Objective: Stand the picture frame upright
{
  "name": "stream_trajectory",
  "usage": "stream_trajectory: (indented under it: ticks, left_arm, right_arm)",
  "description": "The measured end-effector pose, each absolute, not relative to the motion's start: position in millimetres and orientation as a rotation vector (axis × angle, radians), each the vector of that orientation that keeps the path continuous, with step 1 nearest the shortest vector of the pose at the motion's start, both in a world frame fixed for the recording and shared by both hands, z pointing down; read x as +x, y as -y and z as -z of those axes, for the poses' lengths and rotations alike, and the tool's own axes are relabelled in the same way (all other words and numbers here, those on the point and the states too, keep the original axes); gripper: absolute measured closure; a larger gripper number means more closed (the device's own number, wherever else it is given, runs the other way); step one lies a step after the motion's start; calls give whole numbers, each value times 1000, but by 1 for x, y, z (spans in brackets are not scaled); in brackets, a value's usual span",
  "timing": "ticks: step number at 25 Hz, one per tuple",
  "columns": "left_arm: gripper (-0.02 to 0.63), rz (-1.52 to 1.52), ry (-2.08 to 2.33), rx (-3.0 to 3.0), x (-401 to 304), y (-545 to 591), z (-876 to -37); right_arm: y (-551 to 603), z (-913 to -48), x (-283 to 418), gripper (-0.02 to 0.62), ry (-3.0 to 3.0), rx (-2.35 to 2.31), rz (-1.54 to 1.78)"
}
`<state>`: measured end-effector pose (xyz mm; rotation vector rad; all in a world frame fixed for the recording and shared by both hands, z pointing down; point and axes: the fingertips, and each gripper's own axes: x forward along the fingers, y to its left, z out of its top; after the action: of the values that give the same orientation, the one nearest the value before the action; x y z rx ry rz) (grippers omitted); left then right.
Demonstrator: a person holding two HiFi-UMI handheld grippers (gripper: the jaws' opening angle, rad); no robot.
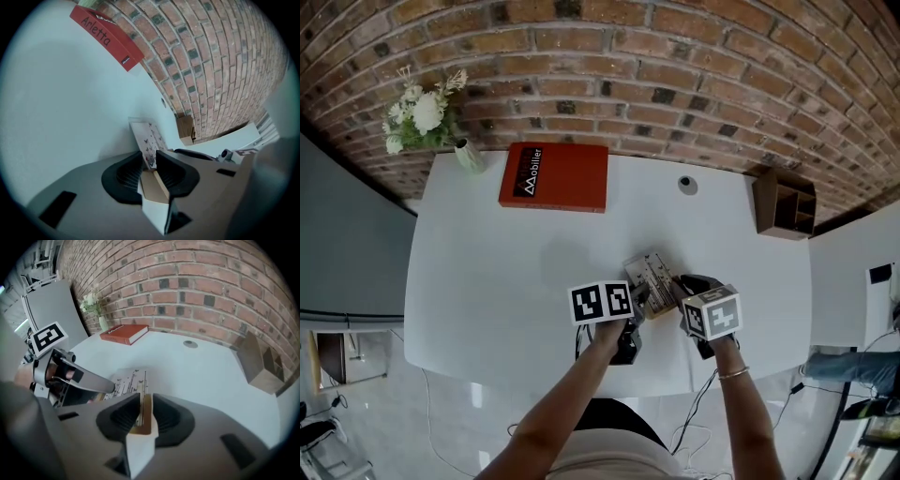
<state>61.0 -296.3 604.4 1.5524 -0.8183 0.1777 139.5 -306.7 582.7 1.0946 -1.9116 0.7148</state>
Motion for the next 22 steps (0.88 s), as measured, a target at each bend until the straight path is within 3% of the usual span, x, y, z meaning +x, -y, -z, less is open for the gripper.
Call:
stream_trajectory:
  ticks: [22]
  left_arm:
    - [545,-286,798,1752,66,300,-583]
  right_arm:
    - [292,-573,149,536,1924,1270,-687]
